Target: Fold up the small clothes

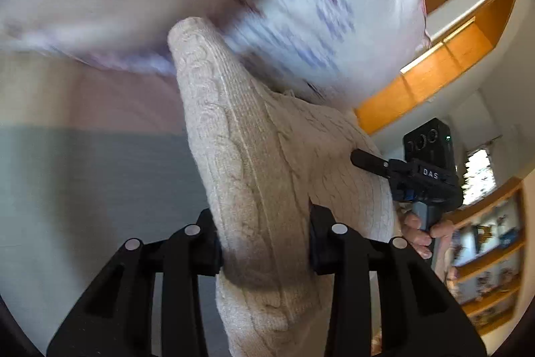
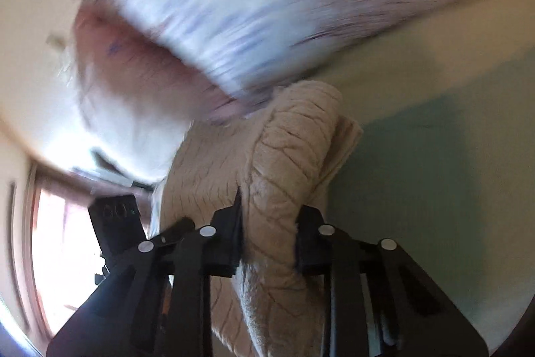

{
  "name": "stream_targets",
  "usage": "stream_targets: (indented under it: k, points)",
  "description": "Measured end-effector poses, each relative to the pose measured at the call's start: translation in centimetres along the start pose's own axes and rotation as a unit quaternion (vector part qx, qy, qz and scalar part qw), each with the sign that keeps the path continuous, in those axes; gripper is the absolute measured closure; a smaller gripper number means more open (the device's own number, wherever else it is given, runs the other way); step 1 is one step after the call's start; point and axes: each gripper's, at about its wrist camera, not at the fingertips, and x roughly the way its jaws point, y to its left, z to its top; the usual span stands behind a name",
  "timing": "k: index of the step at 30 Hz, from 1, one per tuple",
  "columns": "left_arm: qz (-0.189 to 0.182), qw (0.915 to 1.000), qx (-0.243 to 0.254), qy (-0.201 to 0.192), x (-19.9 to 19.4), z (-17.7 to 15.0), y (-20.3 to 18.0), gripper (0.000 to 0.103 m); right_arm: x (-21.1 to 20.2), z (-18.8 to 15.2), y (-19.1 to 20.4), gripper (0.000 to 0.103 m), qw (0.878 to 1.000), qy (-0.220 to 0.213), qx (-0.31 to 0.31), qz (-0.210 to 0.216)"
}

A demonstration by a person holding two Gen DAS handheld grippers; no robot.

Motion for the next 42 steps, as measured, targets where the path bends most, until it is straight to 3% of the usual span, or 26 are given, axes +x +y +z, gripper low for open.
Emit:
stream_targets:
  k: [1,3,5,7,8,9,11,13,14,15,17,18,21,22,23,25,27,30,35,42]
  points:
    - [0.015,0.9998,-0.001,-0.009,-1.1,0.1,0.8,0.065,2.0,0.3,1.6,0.080,1.000,0.004,-0.024,-0.004]
    - [0.086,0.9956,0.014,-0.034,-2.9,0.6,3.1,0.055,5.8,0.9,3.6,0.078,0.997,0.011,-0.058,-0.040]
    - [0.145,0.9884,0.003,-0.043,-3.5,0.9,5.7,0.050,9.3,1.2,4.9,0.060,0.989,0.027,-0.087,-0.120]
    - [0.140,0.9882,-0.018,-0.059,-5.1,0.7,6.8,0.046,8.5,1.0,6.3,0.050,0.980,-0.018,-0.110,-0.164]
    - [0.133,0.9883,-0.016,-0.073,-6.2,0.4,6.8,0.035,6.8,0.5,7.0,0.050,0.976,-0.059,-0.118,-0.172]
    - [0.135,0.9872,-0.010,-0.084,-7.1,0.1,6.3,0.027,5.3,0.1,7.5,0.050,0.975,-0.085,-0.122,-0.165]
    - [0.146,0.9838,0.014,-0.104,-8.9,-0.6,5.4,0.025,2.5,-1.2,8.4,0.048,0.984,-0.110,-0.116,-0.084]
    - [0.146,0.9829,0.029,-0.108,-9.9,-1.7,4.8,0.023,2.9,-1.9,9.4,0.040,0.989,-0.077,-0.125,-0.032]
    - [0.143,0.9828,0.037,-0.110,-10.2,-2.1,4.2,0.020,4.3,-2.4,9.9,0.038,0.990,-0.040,-0.131,-0.023]
    - [0.144,0.9824,0.043,-0.110,-10.6,-2.6,3.6,0.018,5.7,-2.6,10.0,0.038,0.990,-0.017,-0.134,-0.043]
    - [0.161,0.9796,0.059,-0.105,-10.1,-3.4,2.3,0.014,9.5,-2.7,9.3,0.043,0.979,0.011,-0.135,-0.150]
    - [0.176,0.9768,0.068,-0.102,-9.4,-3.4,1.4,0.010,10.2,-2.7,8.6,0.043,0.976,0.007,-0.135,-0.168]
    - [0.227,0.9667,0.085,-0.080,-9.9,-6.4,1.1,0.002,7.7,-3.7,9.3,0.043,0.981,-0.030,-0.111,-0.159]
    - [0.244,0.9629,0.084,-0.080,-10.1,-7.3,1.2,0.002,6.3,-4.8,10.2,0.038,0.977,-0.049,-0.120,-0.168]
    - [0.267,0.9571,0.082,-0.078,-10.1,-8.4,1.1,0.002,4.8,-6.4,11.0,0.021,0.971,-0.069,-0.136,-0.184]
    - [0.284,0.9528,0.083,-0.068,-9.8,-9.6,0.9,0.002,2.4,-9.5,11.8,0.012,0.960,-0.094,-0.160,-0.209]
    - [0.293,0.9508,0.081,-0.060,-9.0,-11.0,0.7,0.002,0.9,-12.6,11.5,0.011,0.950,-0.093,-0.169,-0.244]
    - [0.312,0.9458,0.079,-0.039,-7.3,-12.0,0.4,0.002,2.0,-16.0,11.3,0.011,0.937,-0.064,-0.188,-0.286]
    - [0.349,0.9327,0.092,-0.012,-4.6,-12.7,0.3,0.002,7.1,-16.5,10.4,0.011,0.917,-0.028,-0.216,-0.334]
    - [0.357,0.9307,0.079,-0.015,-4.3,-13.0,1.1,0.002,8.8,-16.8,9.4,0.005,0.917,-0.026,-0.209,-0.339]
